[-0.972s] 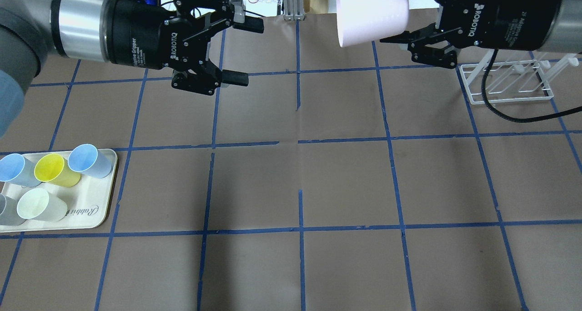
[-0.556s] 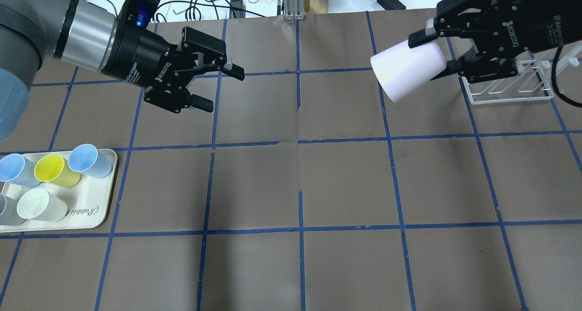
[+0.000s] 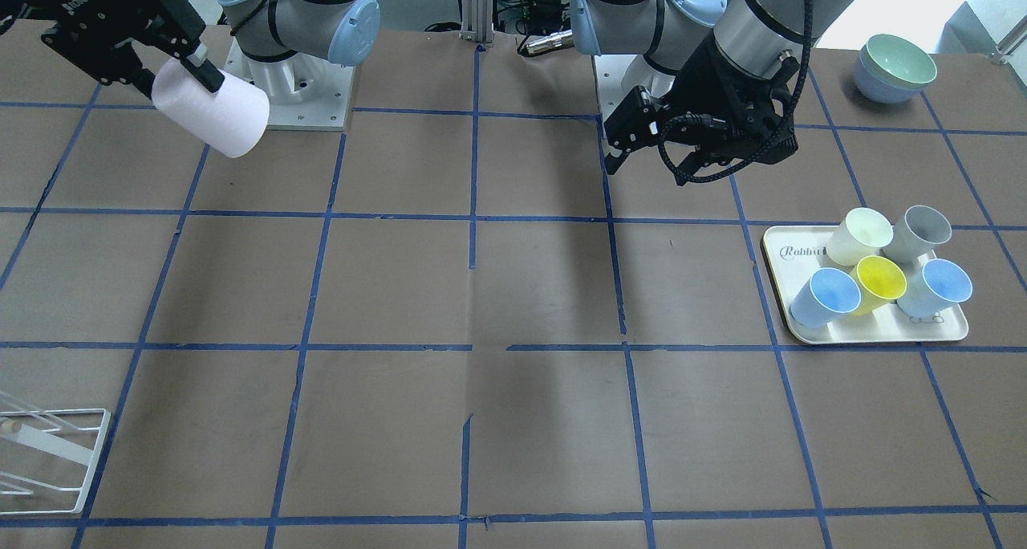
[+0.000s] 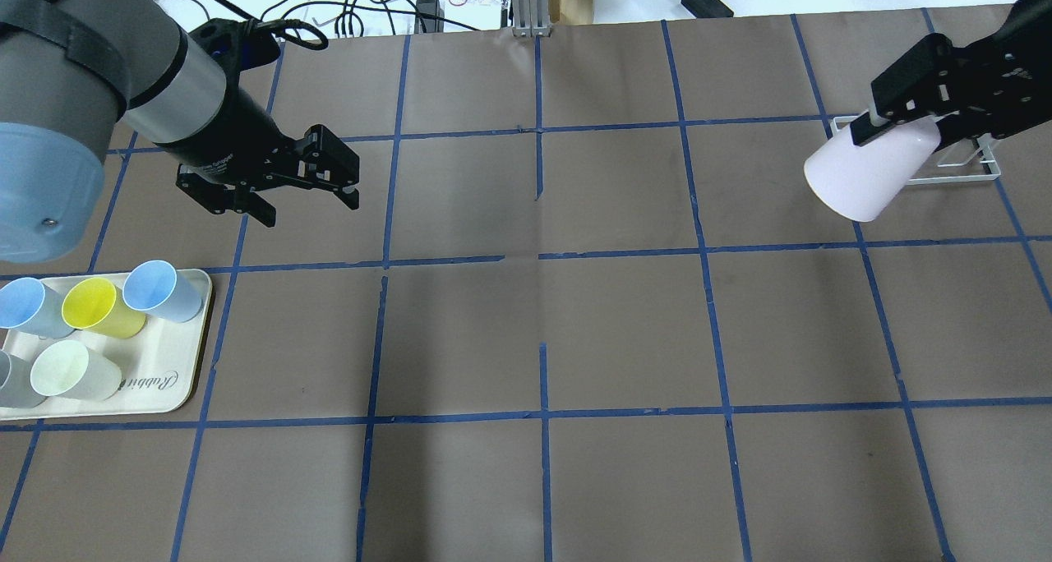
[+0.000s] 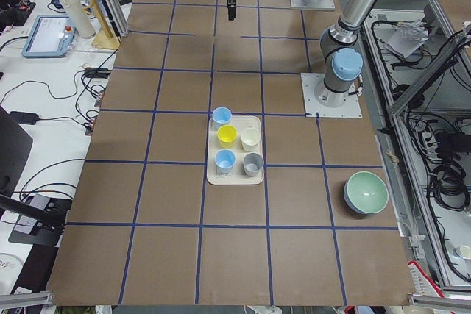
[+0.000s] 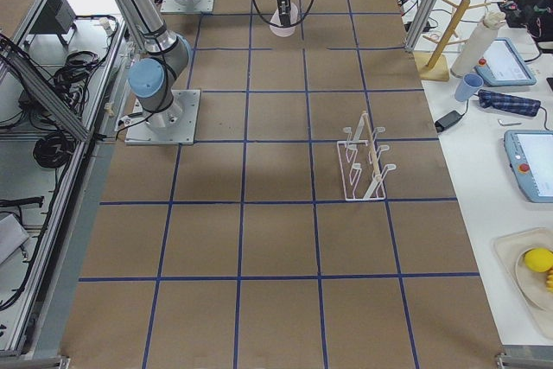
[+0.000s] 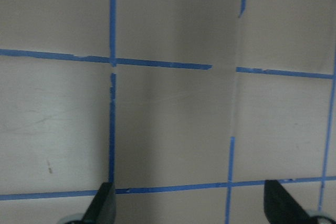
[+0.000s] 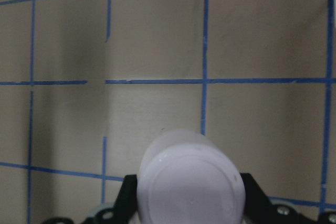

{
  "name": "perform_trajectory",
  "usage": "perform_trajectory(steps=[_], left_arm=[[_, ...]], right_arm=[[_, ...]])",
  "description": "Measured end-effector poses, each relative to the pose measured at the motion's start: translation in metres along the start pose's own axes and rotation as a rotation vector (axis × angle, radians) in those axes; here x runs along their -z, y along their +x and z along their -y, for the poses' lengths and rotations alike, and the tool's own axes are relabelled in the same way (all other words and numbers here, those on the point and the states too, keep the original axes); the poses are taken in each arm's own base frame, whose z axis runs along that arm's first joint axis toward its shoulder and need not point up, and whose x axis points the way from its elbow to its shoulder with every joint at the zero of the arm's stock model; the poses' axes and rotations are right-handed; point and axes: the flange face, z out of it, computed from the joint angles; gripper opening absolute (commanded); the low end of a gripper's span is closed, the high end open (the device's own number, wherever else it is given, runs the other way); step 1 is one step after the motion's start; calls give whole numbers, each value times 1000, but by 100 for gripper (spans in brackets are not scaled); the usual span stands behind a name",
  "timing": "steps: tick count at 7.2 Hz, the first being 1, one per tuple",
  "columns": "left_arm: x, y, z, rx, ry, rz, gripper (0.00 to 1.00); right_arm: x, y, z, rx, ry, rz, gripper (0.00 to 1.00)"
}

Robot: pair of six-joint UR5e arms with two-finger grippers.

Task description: Transfer IKEA cup to right arm and place on rack

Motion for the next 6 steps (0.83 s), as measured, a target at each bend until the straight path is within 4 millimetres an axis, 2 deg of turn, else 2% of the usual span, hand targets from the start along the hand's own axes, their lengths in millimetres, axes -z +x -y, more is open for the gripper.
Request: perform_trajectory(steps=[2, 4, 6], left_arm=[[13, 10, 11, 4, 32, 49, 100], [22, 18, 26, -5, 41, 72, 100], [29, 21, 34, -12, 49, 103, 100]], right_arm=[[-8, 26, 26, 62, 58, -142, 4], [-39, 59, 69, 78, 110, -212, 4], [-64, 97, 92, 56, 129, -232, 4]])
